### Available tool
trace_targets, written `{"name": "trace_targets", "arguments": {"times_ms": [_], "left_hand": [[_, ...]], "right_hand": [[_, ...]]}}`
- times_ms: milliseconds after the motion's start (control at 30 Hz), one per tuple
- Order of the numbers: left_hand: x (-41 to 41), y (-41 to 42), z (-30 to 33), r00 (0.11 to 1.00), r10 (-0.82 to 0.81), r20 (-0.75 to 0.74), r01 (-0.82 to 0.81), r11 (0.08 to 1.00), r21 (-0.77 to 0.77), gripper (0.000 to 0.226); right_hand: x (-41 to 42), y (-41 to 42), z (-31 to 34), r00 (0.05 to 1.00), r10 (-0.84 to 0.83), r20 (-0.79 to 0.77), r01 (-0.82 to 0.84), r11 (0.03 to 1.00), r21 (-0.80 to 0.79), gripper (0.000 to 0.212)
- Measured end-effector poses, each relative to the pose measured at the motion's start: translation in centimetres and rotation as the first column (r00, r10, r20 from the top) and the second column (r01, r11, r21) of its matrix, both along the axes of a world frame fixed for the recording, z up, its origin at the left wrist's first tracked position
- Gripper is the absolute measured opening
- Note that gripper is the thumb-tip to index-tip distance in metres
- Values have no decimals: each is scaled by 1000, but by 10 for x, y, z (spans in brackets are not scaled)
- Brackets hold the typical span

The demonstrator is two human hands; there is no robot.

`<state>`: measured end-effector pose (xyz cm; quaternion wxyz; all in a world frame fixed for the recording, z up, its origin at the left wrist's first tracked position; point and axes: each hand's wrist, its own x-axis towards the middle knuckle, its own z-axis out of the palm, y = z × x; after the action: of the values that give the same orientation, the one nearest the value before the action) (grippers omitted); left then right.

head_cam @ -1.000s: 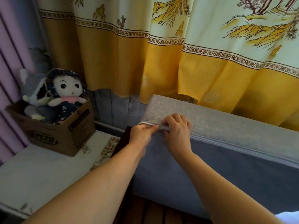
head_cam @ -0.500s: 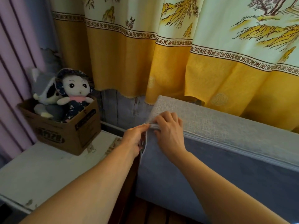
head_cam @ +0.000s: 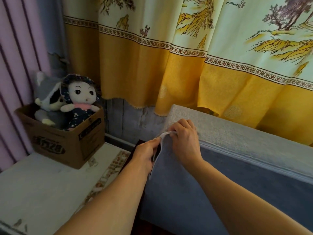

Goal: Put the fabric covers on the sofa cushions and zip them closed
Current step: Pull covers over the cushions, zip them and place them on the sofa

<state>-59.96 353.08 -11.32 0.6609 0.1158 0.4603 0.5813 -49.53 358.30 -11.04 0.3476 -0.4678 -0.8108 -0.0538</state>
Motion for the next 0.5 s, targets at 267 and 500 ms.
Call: {"name": "trace_targets", "arguments": {"times_ms": [267, 500], "left_hand": [[4, -10, -25, 999, 0, -35, 0, 1000, 1, 24], [-1, 0, -51, 986, -49, -157, 54, 998, 24, 25]], "right_hand": [[4, 7, -19, 948, 9, 319, -105, 953, 286, 20], [-4, 20, -25, 968, 14, 251, -113, 915, 386, 11]]}}
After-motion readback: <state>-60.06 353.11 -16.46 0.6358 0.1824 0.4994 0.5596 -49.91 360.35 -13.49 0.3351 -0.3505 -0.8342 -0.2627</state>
